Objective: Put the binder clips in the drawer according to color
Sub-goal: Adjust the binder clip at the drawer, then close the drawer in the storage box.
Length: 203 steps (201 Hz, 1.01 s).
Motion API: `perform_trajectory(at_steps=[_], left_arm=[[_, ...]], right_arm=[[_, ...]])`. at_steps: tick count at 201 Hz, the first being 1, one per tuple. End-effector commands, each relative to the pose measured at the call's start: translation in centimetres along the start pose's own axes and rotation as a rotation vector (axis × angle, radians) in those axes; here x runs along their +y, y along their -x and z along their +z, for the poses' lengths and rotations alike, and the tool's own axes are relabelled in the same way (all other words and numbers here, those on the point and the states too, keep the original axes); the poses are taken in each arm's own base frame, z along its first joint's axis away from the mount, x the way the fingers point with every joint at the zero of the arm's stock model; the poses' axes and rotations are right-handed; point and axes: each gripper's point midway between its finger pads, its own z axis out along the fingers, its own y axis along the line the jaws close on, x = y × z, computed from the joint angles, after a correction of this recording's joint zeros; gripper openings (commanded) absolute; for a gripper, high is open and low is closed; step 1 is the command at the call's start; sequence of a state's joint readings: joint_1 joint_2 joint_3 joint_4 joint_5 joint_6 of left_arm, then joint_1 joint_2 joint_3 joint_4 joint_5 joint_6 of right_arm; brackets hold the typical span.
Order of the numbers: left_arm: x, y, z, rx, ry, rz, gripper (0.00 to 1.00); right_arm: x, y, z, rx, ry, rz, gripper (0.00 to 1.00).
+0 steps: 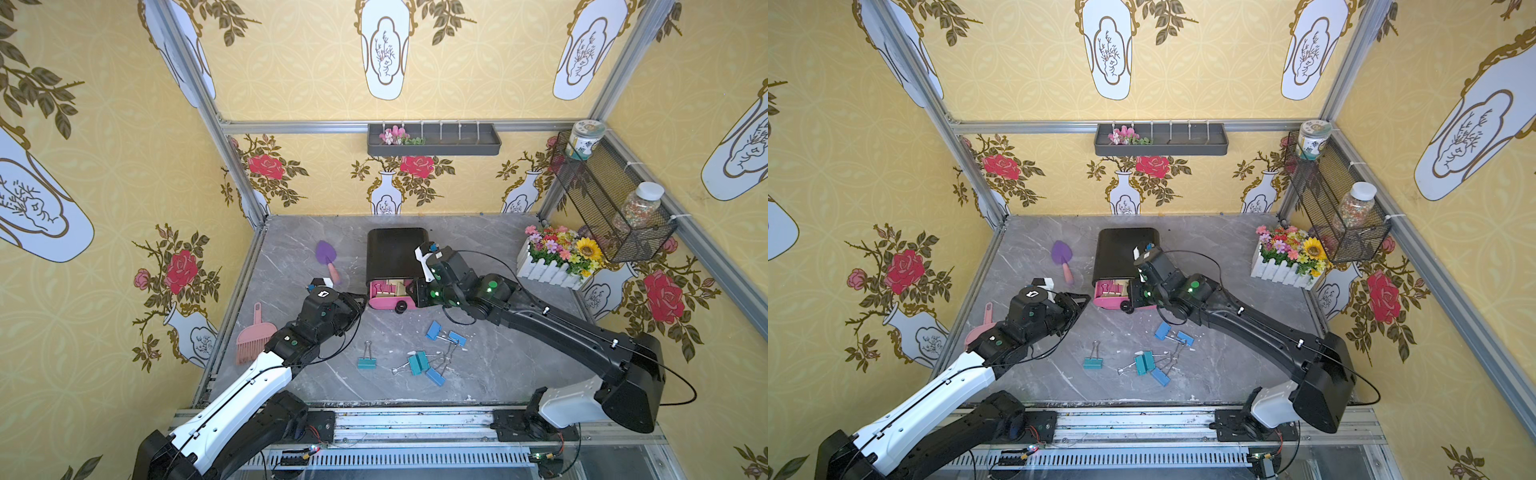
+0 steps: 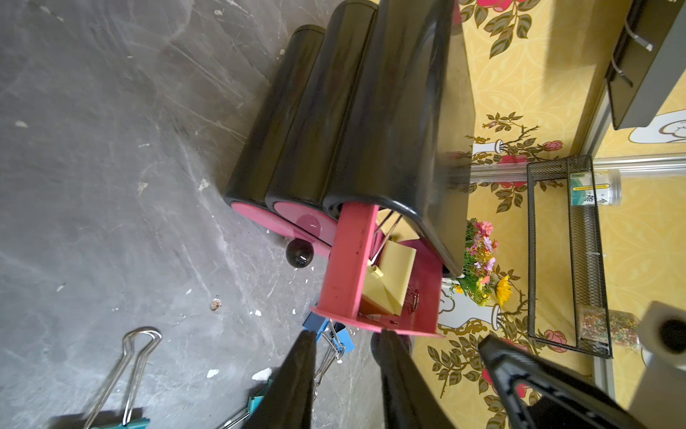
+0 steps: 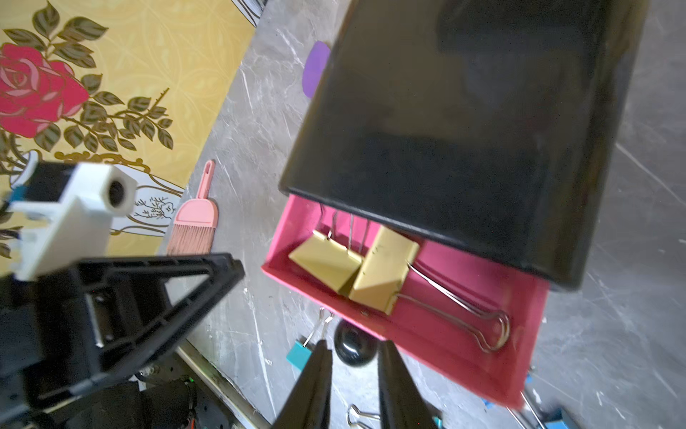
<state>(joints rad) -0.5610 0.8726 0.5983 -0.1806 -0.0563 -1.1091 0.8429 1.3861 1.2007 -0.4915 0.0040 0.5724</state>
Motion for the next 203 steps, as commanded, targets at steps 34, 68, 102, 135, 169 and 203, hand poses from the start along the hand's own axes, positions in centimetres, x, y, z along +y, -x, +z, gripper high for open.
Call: perform_trajectory(at_steps=[34,68,102,135,169,203], left_arm=[[0.6,0.1,-0.3,-0.011,0.024,0.014,0.36],[1.2,0.1,-0.6,-0.015,0.04,0.002,0.38],[2.0,0.1,-1.2,-0.029,0.052,-0.014,0.39],[2.6,-0.1,-1.3,-0.033,0.059,-0.03,0.4],[3.6,-0.4,-1.1,-0.026,0.076,-0.043,0.44],[4.5,-0.9,-0.8,-0.007,0.096,-0.049,0.48]], right_arm=[[-1.8,-2.8,0.9,0.041,-0.021,0.031,0.2],[-2.3,-1.5,2.8,0.037,-0.023,0.058,0.19],[-1.9,0.4,4.1,0.023,-0.004,0.06,0.18],[-1.3,1.8,4.9,0.005,0.014,0.06,0.18],[-1.6,2.9,5.9,-0.022,0.002,0.102,0.18],[-2.3,3.0,7.4,-0.025,-0.027,0.119,0.18]])
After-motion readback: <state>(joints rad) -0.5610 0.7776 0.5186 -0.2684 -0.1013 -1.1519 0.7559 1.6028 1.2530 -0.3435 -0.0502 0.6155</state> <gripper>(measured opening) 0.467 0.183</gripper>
